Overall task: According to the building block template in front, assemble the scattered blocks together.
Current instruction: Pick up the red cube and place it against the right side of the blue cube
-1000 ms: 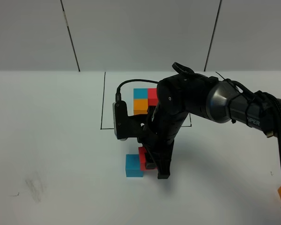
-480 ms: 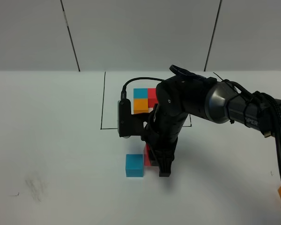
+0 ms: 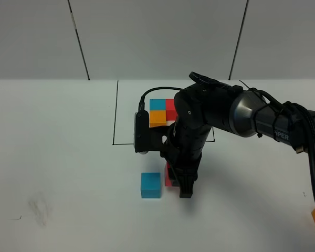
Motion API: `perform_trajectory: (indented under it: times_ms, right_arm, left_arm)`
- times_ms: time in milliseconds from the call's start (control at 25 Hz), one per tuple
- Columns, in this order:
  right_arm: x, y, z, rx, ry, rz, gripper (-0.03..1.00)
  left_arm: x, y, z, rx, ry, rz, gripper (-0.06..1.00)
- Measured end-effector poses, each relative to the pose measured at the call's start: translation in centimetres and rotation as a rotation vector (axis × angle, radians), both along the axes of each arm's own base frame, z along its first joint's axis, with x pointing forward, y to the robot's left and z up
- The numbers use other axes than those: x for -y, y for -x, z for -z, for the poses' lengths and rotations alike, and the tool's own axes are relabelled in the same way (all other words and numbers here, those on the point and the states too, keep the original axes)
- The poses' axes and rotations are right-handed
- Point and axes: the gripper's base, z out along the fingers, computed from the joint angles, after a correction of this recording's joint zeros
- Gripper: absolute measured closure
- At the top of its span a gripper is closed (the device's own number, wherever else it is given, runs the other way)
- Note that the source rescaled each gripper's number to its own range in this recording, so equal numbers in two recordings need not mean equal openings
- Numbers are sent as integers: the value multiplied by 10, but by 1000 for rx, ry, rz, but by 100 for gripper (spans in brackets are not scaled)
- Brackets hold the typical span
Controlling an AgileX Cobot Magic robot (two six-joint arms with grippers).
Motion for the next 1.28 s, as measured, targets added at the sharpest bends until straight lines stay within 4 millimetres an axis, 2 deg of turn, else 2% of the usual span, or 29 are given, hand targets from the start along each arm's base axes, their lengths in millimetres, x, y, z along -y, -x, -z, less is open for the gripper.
perform_trajectory:
  times_ms: [1120,1280]
  right_arm:
    - [-4,1,12,-44,-23,12,68]
    - [-5,1,22,-64,-14,13,68]
  left_arm:
    - [0,0,0,0,1,-1,49]
    - [0,0,0,0,0,0,49]
